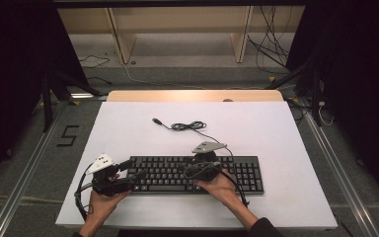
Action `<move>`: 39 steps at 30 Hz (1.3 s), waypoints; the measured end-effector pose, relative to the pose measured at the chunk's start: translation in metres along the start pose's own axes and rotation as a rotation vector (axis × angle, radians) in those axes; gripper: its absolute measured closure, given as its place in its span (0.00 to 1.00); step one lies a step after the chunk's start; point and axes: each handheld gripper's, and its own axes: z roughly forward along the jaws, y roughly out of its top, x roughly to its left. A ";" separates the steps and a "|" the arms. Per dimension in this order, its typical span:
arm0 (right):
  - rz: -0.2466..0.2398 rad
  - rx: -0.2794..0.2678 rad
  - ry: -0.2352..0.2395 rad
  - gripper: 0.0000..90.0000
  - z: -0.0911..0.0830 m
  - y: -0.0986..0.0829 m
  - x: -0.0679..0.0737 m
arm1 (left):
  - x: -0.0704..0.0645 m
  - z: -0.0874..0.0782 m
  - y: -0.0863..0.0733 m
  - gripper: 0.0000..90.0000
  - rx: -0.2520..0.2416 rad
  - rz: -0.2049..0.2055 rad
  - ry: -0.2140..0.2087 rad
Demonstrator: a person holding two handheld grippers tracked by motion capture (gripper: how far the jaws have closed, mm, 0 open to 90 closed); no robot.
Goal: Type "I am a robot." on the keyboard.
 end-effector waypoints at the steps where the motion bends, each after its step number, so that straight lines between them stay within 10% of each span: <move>1: 0.000 -0.001 0.000 0.60 -0.001 0.000 -0.001 | 0.000 0.000 0.000 0.30 0.000 0.000 -0.001; 9: 0.004 -0.014 -0.001 0.33 -0.007 0.000 -0.001 | 0.000 0.000 0.000 0.30 0.000 -0.001 0.000; 22: 0.000 -0.035 0.030 0.28 -0.012 0.000 -0.001 | 0.000 0.000 0.000 0.30 -0.003 0.000 0.000; 39: 0.007 -0.011 -0.014 0.58 -0.013 -0.001 -0.008 | -0.001 0.000 0.000 0.30 -0.006 0.004 -0.004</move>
